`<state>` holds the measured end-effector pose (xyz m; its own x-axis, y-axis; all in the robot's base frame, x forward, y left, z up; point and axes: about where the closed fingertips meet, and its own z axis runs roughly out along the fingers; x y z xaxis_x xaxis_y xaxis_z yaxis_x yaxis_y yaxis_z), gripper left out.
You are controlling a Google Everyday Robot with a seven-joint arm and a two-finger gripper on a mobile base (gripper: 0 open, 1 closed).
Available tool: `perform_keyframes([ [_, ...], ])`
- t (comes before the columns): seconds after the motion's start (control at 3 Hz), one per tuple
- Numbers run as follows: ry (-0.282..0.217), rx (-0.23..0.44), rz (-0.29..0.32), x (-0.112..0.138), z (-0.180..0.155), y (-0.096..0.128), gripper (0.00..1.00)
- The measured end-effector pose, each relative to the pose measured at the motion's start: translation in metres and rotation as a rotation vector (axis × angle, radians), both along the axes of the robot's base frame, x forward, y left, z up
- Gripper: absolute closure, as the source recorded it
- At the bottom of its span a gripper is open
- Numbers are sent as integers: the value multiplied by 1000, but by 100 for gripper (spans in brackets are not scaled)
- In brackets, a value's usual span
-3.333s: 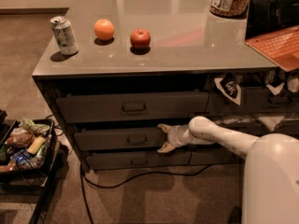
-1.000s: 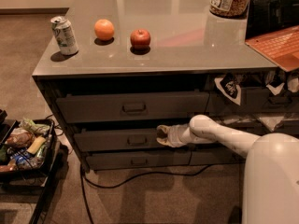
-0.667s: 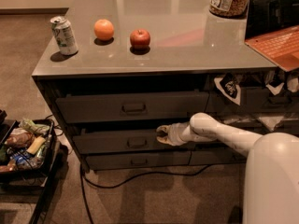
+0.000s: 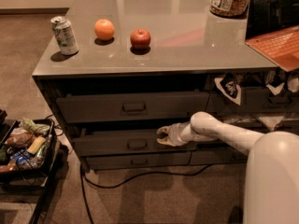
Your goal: Open middle drawer
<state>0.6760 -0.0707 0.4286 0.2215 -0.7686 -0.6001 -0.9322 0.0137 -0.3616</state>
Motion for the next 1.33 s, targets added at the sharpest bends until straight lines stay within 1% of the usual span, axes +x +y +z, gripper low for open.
perform_keyframes([
  [0.33, 53, 15, -9, -11, 2, 1, 72],
  [0.67, 53, 15, -9, -11, 6, 1, 74],
  [1.0, 155, 46, 5, -40, 7, 8, 74],
  [1.33, 155, 46, 5, -40, 11, 5, 74],
])
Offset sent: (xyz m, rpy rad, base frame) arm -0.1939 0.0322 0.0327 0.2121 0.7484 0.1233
